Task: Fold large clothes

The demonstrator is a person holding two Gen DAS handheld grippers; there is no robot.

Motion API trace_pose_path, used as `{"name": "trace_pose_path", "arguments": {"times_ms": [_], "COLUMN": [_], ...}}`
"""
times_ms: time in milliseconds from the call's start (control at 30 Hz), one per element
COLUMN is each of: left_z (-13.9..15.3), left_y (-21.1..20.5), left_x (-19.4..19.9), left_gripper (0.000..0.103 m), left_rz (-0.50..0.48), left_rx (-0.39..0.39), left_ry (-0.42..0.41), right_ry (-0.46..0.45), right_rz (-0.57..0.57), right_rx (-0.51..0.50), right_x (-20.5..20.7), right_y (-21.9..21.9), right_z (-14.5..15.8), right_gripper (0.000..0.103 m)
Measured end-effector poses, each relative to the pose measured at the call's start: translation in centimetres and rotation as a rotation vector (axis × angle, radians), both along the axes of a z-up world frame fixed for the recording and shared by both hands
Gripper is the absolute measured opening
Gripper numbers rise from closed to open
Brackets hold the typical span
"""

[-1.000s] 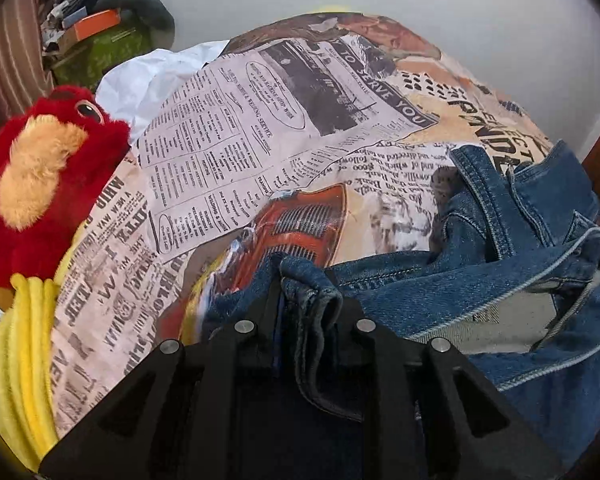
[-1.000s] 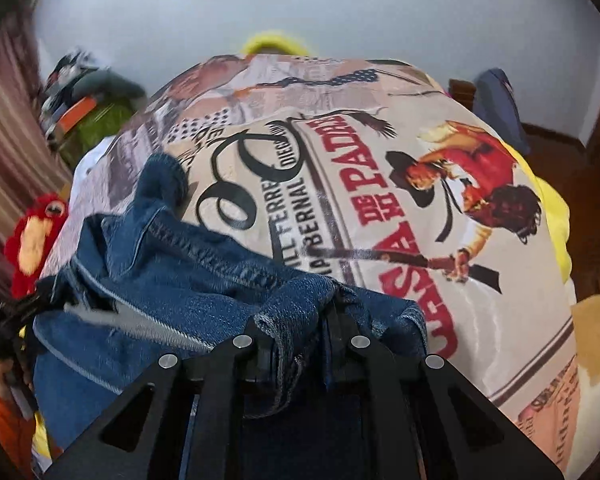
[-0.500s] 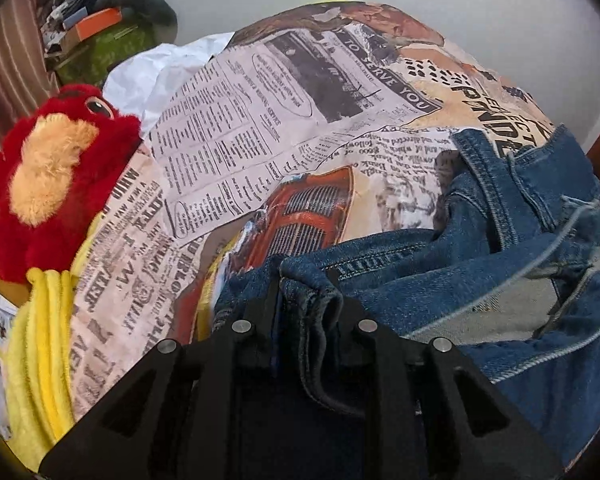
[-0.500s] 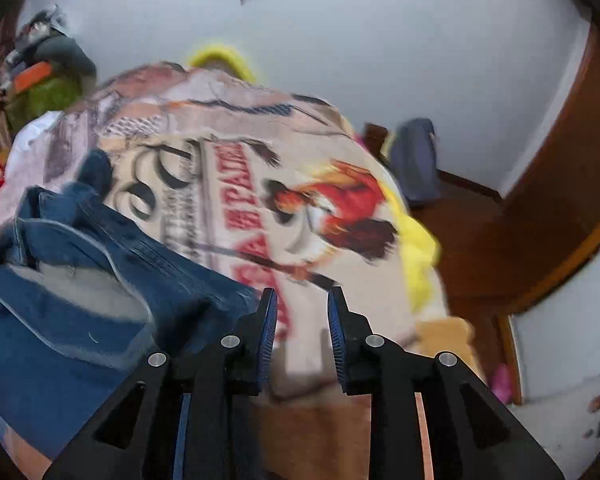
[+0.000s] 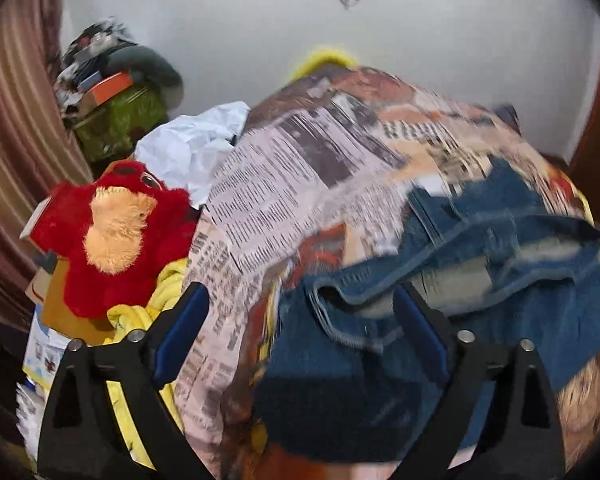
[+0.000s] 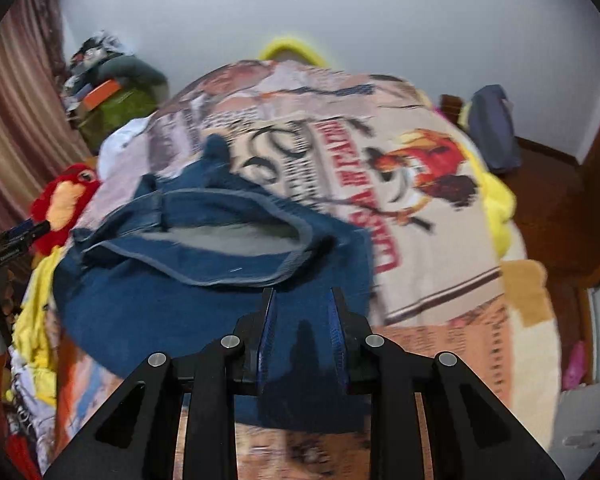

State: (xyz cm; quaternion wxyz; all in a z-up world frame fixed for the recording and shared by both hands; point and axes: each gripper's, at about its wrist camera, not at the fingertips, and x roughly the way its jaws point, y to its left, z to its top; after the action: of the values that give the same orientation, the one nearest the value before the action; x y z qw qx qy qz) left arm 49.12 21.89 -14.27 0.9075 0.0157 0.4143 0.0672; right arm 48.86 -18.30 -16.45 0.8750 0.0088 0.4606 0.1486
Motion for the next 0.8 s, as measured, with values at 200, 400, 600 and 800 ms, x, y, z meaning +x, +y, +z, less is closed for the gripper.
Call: {"name": "trace_pose_path", "arguments": {"times_ms": [200, 400, 600, 800], "left_z": [-2.9, -7.3, -9.2, -8.2], "left_y": [-2.2, -4.5, -5.1, -2.5], "left_x": [-1.8, -0.6, 2.5, 7.3], "left_gripper": [0.095, 0.095, 0.095, 0.095], "left_rz": [-0.097, -0.15, -0.17, -0.061], "left_rx": [-0.003, -0.063, 0.0, 0.056], "left_ry": [0.091, 0.2, 0.208, 0.181], "right_ry": [0.062, 0.136, 0.123, 0.055], "right_rz": [0.071, 0.133, 0.174, 0.093], "right_rx": [0.03, 0.014, -0.028, -0.025], "right_x": [-0.7, -0.2, 2.3, 6.8], "right_y": [3.7, 6.8, 8.8, 8.6], "right_z": [-1.8, -4.7, -6.0, -4.7], "right_gripper": [0.021, 0.021, 0.021, 0.021]}}
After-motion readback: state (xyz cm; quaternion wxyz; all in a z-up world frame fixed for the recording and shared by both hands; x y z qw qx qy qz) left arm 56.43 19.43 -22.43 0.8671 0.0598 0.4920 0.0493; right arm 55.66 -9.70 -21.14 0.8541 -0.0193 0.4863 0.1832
